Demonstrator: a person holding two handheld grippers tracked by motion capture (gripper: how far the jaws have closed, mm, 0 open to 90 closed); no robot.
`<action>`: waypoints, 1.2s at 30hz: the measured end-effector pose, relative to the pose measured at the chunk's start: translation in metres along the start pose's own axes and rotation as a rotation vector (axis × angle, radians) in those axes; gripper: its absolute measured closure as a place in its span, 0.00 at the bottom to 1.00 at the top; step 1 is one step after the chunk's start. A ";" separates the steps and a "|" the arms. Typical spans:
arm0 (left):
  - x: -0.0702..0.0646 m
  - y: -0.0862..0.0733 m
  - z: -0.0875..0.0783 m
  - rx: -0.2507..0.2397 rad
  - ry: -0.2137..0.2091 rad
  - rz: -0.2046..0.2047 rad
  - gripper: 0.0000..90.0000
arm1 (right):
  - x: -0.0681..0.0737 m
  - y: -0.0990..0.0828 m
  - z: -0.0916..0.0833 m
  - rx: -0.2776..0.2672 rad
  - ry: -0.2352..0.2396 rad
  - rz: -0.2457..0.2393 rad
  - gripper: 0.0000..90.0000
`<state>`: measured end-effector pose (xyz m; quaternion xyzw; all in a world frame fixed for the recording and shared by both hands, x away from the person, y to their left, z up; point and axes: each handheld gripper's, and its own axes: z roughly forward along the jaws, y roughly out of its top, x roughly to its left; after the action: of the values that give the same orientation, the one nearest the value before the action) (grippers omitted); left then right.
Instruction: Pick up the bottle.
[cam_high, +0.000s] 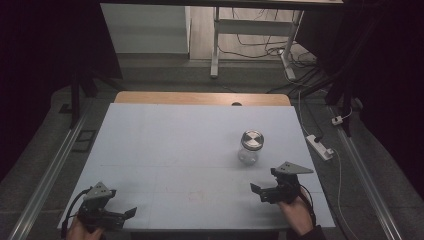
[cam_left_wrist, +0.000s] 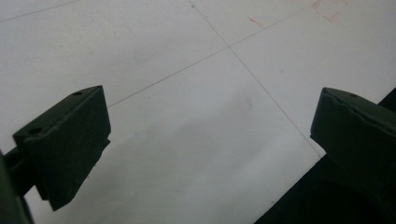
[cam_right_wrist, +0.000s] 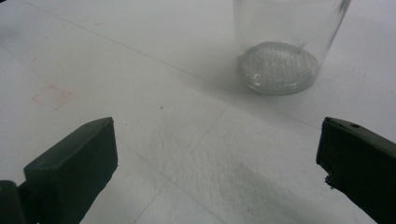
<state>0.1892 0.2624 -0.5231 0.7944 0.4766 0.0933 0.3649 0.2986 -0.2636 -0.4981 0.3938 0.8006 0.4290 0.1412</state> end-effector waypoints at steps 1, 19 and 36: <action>0.000 0.000 0.000 0.003 -0.001 0.006 0.00 | 0.000 0.002 0.002 0.002 -0.005 -0.003 0.00; 0.002 0.001 0.002 0.009 -0.038 0.026 0.00 | -0.010 0.024 0.033 0.020 -0.060 0.003 0.00; 0.003 0.002 0.004 0.020 -0.051 0.019 0.00 | -0.025 0.042 0.056 0.026 -0.078 -0.013 0.00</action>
<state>0.1939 0.2628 -0.5251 0.8046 0.4602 0.0717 0.3683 0.3679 -0.2369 -0.5000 0.4070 0.8024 0.4021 0.1700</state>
